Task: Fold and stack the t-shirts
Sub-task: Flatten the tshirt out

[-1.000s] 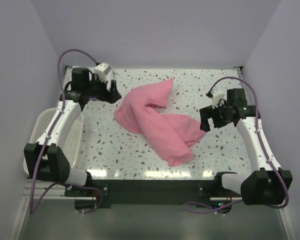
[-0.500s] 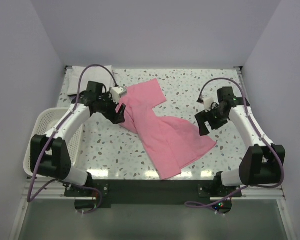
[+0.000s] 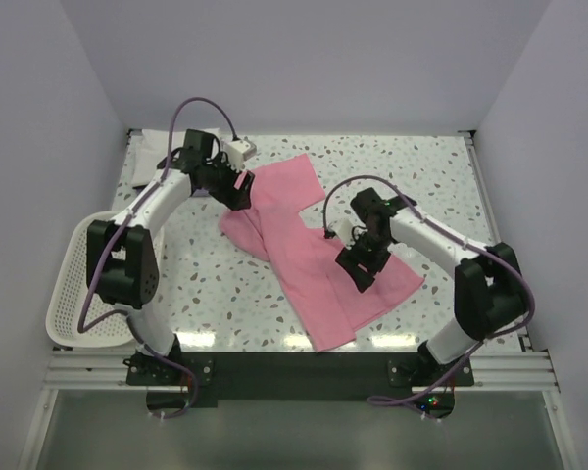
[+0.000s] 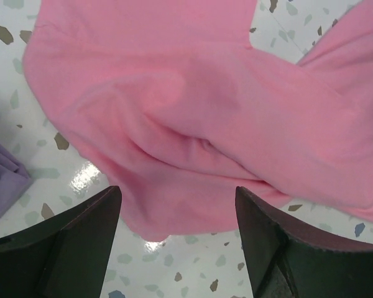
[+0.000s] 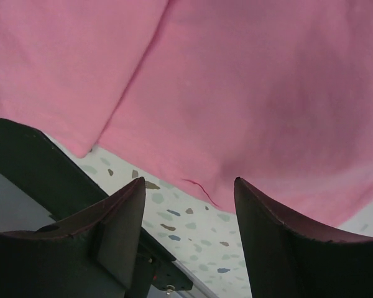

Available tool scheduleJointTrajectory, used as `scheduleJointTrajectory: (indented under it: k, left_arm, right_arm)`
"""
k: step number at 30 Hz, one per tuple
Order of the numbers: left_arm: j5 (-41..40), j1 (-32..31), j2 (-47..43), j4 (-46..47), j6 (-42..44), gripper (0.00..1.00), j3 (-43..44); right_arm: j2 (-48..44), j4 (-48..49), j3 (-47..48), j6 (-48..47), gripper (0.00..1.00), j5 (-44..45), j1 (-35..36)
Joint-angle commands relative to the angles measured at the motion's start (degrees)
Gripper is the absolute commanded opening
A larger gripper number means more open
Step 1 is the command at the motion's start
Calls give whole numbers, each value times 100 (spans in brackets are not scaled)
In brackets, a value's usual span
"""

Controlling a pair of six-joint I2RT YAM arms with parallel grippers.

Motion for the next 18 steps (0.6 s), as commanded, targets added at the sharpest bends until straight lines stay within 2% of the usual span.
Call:
scheduleJointTrajectory:
  k: [1, 5, 8, 13, 18]
  left_arm:
    - [-49, 6, 267, 222, -267, 78, 405]
    - [-93, 6, 680, 223, -356, 77, 643]
    - [-128, -2, 847, 214, -338, 73, 635]
    - [-541, -3, 944, 144, -163, 54, 179]
    - [-963, -2, 751, 56, 188, 39, -681]
  right_arm:
    - [399, -17, 261, 39, 62, 256, 391]
    - [1101, 377, 270, 119, 56, 923, 436]
    - [1331, 641, 200, 145, 55, 1337, 383]
    - [1831, 932, 357, -39, 54, 1943, -116]
    - [2770, 1021, 1489, -364, 54, 2173, -715]
